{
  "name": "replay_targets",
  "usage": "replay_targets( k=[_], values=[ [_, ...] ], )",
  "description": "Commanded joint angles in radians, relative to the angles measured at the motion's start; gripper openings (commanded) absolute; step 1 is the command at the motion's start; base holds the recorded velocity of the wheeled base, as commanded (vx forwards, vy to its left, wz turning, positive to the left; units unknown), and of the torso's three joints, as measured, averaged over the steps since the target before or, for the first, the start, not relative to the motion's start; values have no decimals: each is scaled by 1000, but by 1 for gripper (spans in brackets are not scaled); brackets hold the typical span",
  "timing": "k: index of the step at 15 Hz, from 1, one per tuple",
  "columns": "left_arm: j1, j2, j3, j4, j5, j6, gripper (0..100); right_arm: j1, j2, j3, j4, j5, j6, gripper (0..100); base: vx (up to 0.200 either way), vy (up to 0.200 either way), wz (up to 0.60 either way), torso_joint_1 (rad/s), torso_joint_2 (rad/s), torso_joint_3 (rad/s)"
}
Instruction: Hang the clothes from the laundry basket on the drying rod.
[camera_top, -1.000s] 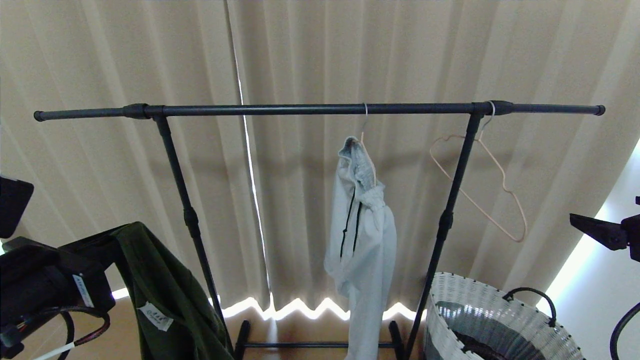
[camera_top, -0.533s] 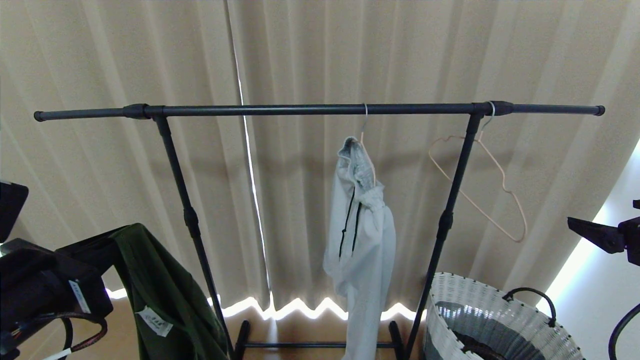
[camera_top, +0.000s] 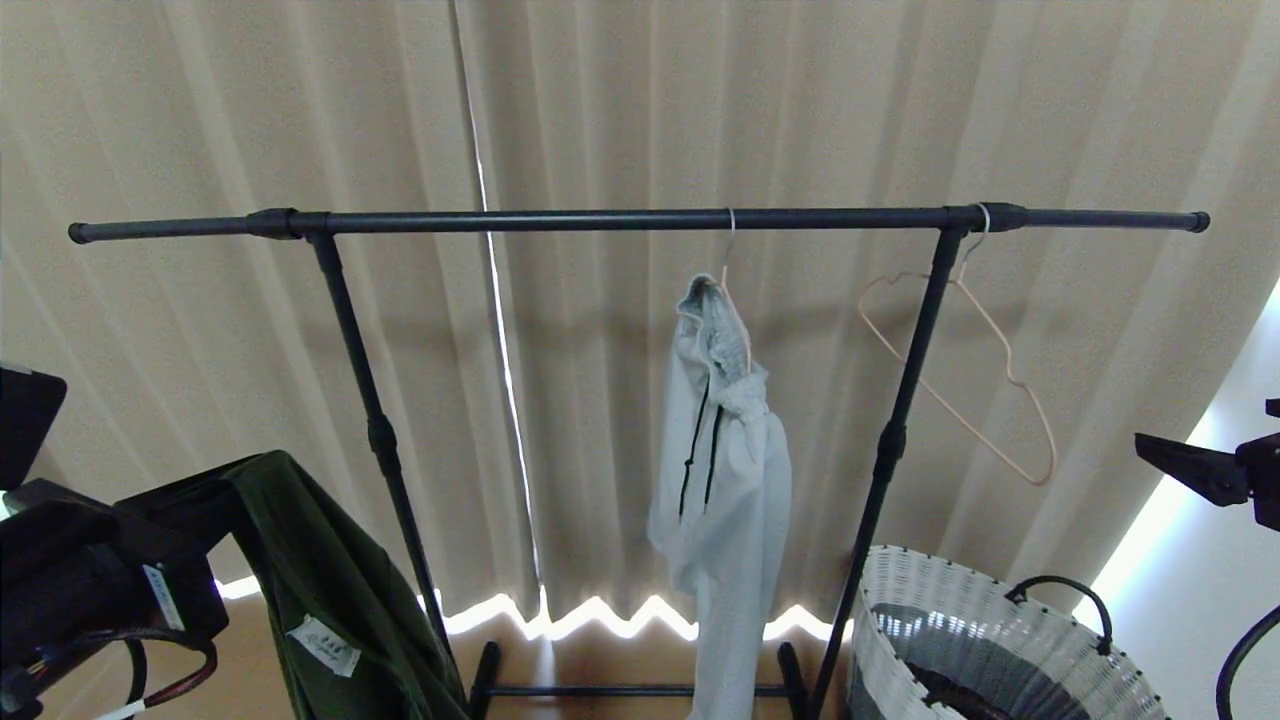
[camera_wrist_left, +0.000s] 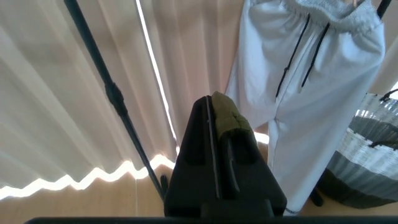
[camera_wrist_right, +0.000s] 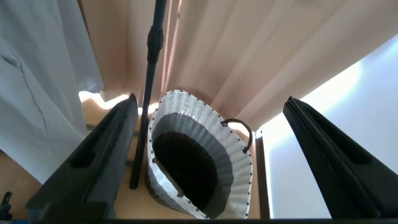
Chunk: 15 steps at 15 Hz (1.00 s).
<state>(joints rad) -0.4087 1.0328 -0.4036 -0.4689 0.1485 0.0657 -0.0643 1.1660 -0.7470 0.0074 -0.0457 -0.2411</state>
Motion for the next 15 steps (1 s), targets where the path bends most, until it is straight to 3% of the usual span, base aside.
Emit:
replay_targets(
  k=[1,6,11,15],
  values=[
    [-1,4,0,0,0,0,0,0,1,2,-1,1,2,100,200,0,0,-2,-2,2],
    [-74,16,31,-2,0,40,0,-2,37,-9,-3,0,17,100,200,0,0,8,-2,0],
    [-79,46,-27,0,0,68,0,6,169,-14,-103,15,22,100,0,0,0,0,0,0],
    [-15,130,-141,18,8,65,0,46,268,-20,-155,10,85,100,0,0,0,0,0,0]
  ],
)
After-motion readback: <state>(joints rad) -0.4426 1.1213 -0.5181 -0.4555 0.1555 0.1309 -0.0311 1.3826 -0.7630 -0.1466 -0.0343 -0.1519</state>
